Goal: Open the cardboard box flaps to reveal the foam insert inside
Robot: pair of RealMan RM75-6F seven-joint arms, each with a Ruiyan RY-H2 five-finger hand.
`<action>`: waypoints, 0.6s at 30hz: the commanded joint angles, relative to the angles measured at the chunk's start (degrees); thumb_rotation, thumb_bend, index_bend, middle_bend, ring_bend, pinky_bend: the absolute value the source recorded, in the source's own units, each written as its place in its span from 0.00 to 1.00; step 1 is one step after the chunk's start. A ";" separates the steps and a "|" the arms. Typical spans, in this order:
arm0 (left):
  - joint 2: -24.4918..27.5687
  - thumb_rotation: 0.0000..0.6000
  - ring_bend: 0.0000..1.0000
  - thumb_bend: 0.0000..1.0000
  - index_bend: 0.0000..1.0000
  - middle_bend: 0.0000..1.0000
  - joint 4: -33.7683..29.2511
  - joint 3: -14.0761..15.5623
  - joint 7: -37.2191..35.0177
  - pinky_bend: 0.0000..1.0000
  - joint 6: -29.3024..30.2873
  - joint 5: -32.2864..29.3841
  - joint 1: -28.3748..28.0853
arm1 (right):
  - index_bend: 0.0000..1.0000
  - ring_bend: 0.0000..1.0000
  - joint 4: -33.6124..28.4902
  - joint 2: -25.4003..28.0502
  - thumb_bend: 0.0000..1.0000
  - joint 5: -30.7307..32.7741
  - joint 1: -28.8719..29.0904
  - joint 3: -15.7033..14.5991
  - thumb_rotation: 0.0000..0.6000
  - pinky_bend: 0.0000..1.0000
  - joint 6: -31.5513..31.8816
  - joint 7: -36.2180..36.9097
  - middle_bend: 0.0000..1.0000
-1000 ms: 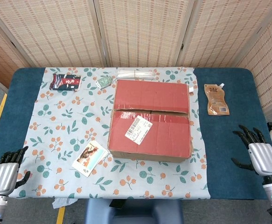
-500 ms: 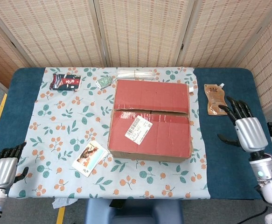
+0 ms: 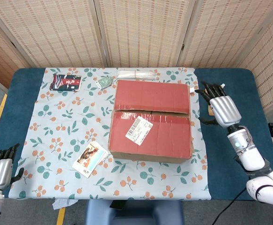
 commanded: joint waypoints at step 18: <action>1.80 1.00 0.19 0.41 0.10 0.20 0.40 0.12 -5.36 0.15 -0.84 0.94 -0.11 | 0.15 0.02 5.91 -7.00 0.26 1.97 6.95 -0.49 1.00 0.00 -3.65 -0.12 0.00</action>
